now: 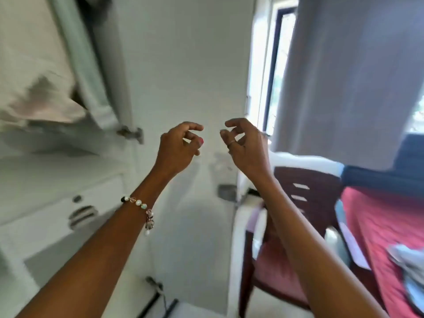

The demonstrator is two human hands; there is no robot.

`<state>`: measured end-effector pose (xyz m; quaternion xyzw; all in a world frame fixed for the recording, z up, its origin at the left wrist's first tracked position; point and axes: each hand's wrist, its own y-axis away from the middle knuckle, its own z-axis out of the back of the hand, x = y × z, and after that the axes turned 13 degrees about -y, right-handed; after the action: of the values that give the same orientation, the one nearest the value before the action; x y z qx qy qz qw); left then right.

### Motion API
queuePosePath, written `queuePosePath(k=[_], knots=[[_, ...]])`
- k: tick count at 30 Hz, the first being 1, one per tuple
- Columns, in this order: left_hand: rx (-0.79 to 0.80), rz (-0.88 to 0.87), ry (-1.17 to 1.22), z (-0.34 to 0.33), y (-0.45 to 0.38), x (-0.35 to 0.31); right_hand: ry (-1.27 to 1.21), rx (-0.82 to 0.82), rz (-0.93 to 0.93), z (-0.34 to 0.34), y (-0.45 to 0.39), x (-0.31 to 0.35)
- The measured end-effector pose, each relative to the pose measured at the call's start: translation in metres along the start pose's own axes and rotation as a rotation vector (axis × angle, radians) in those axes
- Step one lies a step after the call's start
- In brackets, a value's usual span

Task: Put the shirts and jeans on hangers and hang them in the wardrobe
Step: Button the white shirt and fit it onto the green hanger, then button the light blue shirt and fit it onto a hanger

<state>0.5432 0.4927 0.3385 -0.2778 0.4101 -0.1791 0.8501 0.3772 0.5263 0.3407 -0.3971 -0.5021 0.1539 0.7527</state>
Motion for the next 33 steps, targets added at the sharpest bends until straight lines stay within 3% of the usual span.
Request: queuePosePath(k=[9, 14, 23, 33], knots=[[0.352, 0.115, 0.355, -0.253, 0.106, -0.122, 0.196, -0.355, -0.333, 0.247, 0.139, -0.103], [0.588, 0.124, 0.46, -0.355, 0.156, -0.176, 0.358, -0.527, -0.506, 0.342, 0.208, -0.137], [0.982, 0.122, 0.511, -0.527, 0.197, -0.231, 0.468, -0.738, -0.79, 0.458, 0.288, -0.217], [1.265, 0.211, 0.332, -0.78, 0.166, -0.218, 0.473, -0.907, -1.144, 0.56, 0.287, -0.425]])
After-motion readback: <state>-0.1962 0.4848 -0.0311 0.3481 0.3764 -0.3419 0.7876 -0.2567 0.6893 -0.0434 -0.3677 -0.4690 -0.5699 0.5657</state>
